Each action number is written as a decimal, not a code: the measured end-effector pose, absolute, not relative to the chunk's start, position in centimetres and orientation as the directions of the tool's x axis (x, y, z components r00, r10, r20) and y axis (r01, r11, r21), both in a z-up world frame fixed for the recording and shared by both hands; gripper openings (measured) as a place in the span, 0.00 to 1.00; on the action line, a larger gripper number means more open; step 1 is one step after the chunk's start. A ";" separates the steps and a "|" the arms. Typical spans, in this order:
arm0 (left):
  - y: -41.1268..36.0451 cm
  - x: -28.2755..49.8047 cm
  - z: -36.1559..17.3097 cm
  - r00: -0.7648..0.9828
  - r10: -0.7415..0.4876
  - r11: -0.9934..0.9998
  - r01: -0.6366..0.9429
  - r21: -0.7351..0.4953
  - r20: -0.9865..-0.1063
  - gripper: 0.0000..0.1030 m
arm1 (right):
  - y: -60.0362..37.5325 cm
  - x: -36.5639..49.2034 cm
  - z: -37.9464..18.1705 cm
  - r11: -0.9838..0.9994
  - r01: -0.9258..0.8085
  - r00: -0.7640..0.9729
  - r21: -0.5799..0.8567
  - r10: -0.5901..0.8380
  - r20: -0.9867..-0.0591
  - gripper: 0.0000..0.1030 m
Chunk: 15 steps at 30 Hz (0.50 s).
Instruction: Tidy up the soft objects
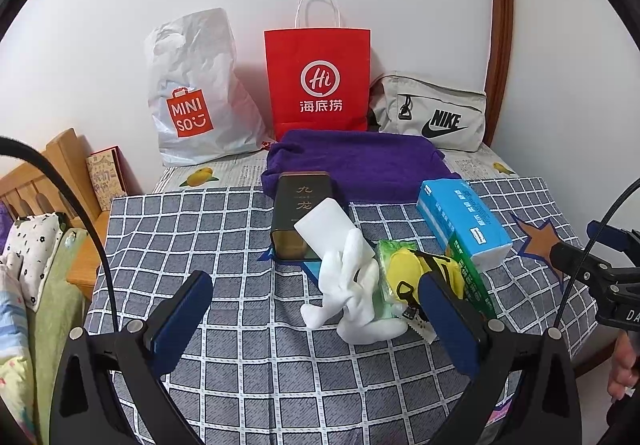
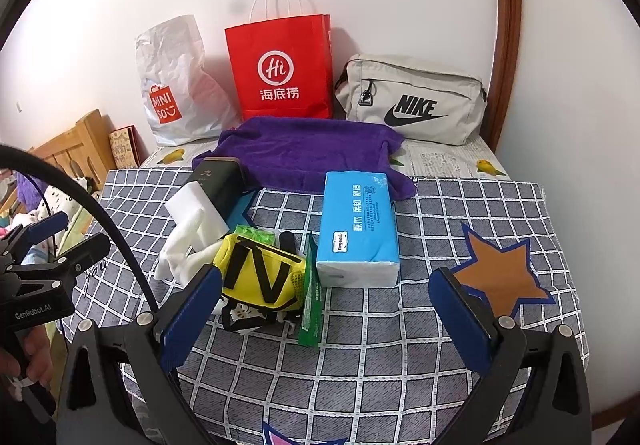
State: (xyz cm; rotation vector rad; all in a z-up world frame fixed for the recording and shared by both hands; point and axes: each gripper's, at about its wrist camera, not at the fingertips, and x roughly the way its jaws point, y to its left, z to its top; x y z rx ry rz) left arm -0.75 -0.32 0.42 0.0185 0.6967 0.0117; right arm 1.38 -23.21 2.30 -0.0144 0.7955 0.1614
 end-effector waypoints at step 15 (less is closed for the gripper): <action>-0.3 -0.9 0.3 0.766 0.020 1.000 -0.006 0.024 -0.643 1.00 | -23.2 1.3 2.5 0.988 -0.149 0.696 0.047 0.138 -0.705 0.99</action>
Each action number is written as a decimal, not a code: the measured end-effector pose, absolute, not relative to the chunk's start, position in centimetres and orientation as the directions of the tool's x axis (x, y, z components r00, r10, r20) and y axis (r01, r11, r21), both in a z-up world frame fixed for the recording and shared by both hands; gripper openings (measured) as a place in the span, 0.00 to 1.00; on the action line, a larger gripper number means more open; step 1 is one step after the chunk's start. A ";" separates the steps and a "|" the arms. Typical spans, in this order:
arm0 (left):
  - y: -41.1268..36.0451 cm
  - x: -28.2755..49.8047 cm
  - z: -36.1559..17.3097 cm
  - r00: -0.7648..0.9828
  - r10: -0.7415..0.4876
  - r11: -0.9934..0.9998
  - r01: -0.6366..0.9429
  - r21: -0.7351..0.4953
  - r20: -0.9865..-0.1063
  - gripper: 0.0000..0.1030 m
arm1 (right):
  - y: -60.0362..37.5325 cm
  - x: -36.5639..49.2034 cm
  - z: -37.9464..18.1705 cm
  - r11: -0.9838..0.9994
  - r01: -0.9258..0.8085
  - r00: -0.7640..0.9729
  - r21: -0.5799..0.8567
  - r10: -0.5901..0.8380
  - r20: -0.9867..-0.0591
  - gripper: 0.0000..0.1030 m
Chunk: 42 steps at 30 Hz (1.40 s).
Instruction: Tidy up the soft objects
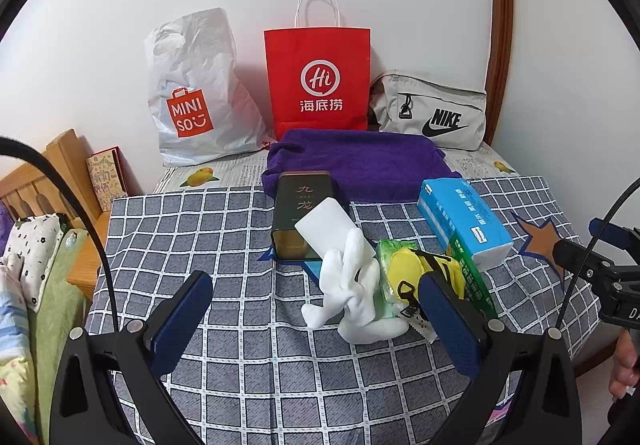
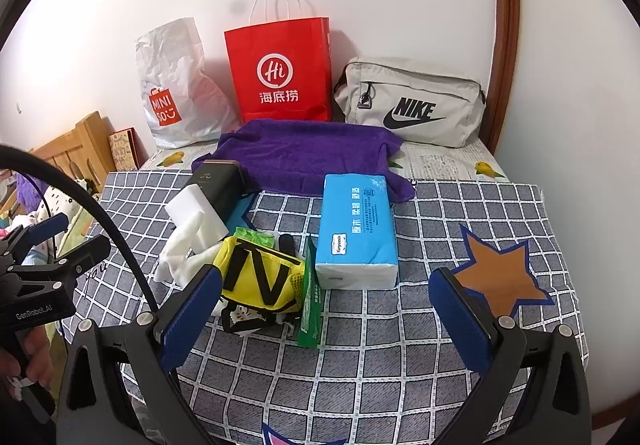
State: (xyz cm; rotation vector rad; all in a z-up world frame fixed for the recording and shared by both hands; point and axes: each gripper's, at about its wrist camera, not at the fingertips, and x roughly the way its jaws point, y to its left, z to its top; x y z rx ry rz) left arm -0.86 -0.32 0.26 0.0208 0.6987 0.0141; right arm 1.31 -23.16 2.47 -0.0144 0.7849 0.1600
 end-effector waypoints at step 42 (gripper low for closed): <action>2.5 4.0 -7.2 0.651 -0.020 0.997 -0.039 -0.060 -0.759 0.99 | -21.4 7.4 -11.1 0.959 -0.283 0.510 0.009 0.159 -0.845 0.18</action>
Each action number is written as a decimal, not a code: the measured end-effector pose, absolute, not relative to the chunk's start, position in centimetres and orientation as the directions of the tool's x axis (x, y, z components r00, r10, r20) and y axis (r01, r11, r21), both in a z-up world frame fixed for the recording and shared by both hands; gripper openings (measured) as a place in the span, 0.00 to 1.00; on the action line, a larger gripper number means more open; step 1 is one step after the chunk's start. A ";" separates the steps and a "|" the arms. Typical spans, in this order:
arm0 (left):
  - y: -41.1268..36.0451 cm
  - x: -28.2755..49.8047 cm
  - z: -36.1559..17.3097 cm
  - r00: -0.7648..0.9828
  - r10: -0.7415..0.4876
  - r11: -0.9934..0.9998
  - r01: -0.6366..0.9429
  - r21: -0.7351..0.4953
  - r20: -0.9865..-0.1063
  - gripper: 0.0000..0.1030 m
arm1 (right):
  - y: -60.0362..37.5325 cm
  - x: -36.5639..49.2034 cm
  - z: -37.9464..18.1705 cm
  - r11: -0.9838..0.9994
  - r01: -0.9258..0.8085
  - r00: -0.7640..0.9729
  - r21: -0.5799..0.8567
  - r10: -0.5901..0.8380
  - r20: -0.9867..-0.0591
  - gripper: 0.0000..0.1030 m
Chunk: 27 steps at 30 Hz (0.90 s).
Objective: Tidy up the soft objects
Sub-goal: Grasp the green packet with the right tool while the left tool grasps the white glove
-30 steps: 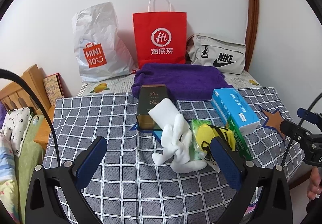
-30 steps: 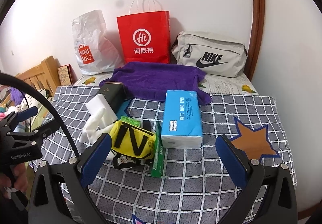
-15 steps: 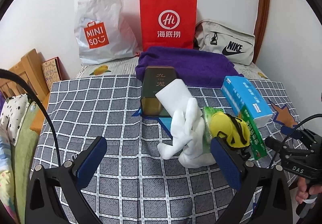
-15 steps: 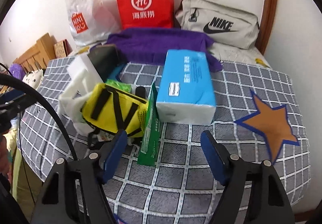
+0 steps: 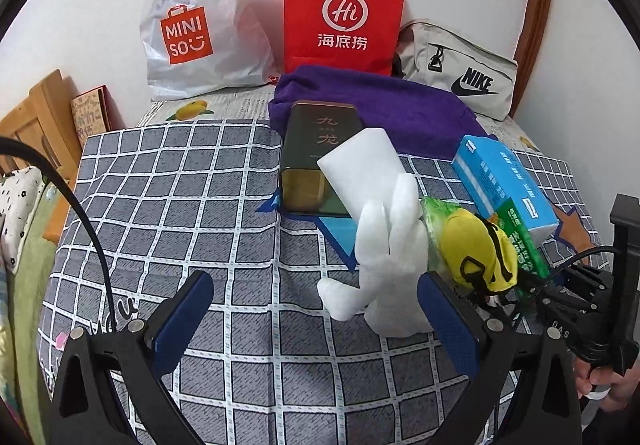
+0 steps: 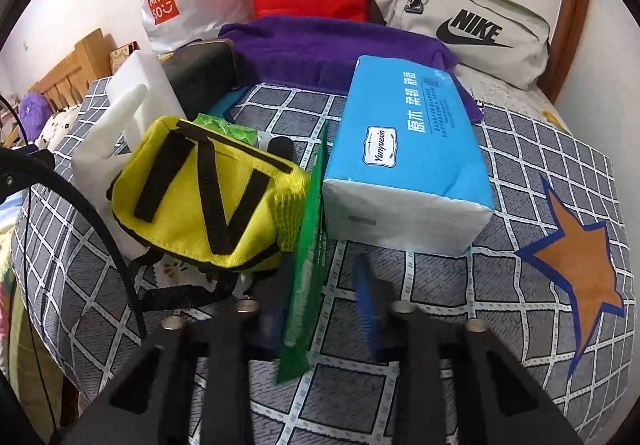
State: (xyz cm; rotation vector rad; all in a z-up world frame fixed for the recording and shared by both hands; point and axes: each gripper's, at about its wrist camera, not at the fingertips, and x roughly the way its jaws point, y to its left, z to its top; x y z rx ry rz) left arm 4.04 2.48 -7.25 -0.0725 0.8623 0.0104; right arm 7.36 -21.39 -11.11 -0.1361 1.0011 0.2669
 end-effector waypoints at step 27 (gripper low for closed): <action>0.3 7.9 -12.1 0.558 -0.159 0.987 0.103 -0.122 -0.815 0.87 | -22.1 7.7 -10.6 0.950 -0.303 0.502 0.069 0.221 -0.836 0.12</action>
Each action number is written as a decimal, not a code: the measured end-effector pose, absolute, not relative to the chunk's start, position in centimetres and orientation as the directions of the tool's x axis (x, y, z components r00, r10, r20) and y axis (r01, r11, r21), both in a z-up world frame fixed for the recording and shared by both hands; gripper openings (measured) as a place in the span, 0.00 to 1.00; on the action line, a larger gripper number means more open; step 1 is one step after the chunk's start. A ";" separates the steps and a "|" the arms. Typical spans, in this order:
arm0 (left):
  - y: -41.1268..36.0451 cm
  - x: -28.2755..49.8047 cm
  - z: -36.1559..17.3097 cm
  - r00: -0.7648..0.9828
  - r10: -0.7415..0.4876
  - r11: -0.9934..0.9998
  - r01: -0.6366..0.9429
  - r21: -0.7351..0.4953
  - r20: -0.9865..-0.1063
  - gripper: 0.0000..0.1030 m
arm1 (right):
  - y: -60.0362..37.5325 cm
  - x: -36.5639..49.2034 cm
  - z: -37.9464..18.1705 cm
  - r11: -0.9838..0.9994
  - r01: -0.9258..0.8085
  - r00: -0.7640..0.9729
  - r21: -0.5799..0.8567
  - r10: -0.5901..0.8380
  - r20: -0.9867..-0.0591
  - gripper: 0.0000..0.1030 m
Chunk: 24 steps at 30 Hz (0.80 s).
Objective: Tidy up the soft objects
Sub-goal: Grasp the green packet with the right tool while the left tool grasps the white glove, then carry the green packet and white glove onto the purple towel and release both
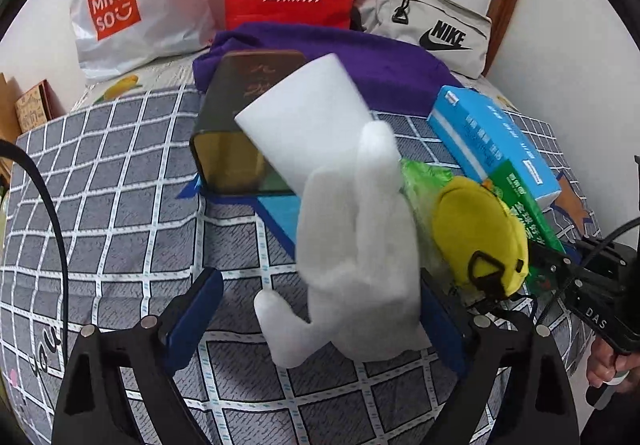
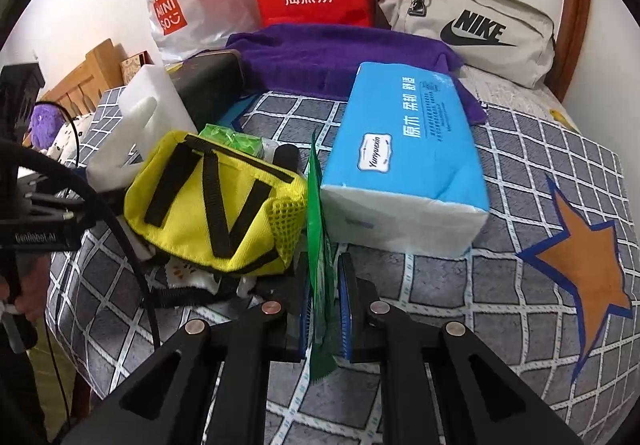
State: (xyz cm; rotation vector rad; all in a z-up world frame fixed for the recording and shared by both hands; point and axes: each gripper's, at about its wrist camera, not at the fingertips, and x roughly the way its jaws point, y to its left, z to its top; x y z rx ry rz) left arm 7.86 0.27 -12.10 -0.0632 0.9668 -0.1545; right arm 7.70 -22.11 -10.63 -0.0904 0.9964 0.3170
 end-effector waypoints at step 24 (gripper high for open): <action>1.9 5.3 -6.5 0.643 -0.242 0.968 0.215 -0.133 -0.726 0.11 | -23.1 6.2 -5.9 0.944 -0.314 0.566 0.098 0.269 -0.780 0.05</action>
